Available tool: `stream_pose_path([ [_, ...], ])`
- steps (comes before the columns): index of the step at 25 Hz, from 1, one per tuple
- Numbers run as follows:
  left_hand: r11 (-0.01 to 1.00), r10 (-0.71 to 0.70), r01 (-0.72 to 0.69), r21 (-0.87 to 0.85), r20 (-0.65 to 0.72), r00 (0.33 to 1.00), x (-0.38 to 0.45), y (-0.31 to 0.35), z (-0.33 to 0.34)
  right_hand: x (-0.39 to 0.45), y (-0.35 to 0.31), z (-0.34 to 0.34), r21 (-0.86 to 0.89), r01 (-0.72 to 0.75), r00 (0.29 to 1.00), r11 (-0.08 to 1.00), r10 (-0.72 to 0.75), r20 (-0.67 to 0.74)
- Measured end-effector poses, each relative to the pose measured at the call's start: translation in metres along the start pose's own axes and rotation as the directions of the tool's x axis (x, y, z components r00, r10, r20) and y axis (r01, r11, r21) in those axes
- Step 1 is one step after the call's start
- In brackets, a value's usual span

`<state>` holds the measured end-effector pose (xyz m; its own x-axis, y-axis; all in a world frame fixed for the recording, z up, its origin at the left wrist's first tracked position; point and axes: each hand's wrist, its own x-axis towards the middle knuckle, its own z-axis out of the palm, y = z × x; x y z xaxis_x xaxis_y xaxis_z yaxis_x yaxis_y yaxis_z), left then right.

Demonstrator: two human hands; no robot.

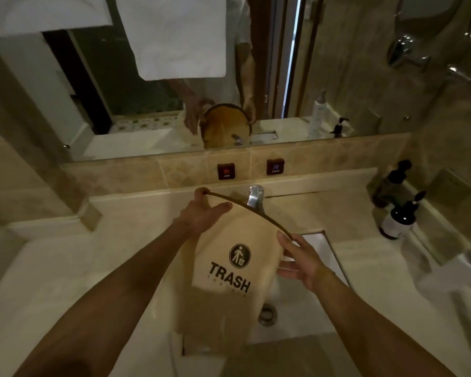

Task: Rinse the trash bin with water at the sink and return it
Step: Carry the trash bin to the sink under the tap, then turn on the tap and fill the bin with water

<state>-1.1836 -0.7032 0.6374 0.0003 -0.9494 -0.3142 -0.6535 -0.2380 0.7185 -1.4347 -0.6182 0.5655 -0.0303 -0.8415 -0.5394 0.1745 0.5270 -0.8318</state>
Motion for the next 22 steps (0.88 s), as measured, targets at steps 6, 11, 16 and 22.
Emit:
stream_pose_path([
  [6,0.994,-0.101,0.099,-0.05,-0.053,0.993,0.047,-0.005,0.033,0.055,-0.013,-0.026,-0.014,-0.064,0.997,0.998,0.065,0.048],
  [11,0.972,-0.087,0.062,-0.228,-0.104,0.991,0.007,-0.023,0.068,0.076,-0.03,-0.055,-0.143,0.02,0.999,0.989,-0.013,0.052],
  [16,0.929,-0.101,0.023,-0.369,-0.193,0.976,-0.019,-0.048,0.11,0.083,-0.025,-0.071,-0.356,0.18,0.983,0.917,-0.158,0.092],
  [22,0.956,-0.015,-0.016,-0.294,-0.103,0.995,-0.011,-0.053,0.113,0.077,-0.029,-0.083,-0.429,0.288,0.957,0.856,-0.273,0.098],
])
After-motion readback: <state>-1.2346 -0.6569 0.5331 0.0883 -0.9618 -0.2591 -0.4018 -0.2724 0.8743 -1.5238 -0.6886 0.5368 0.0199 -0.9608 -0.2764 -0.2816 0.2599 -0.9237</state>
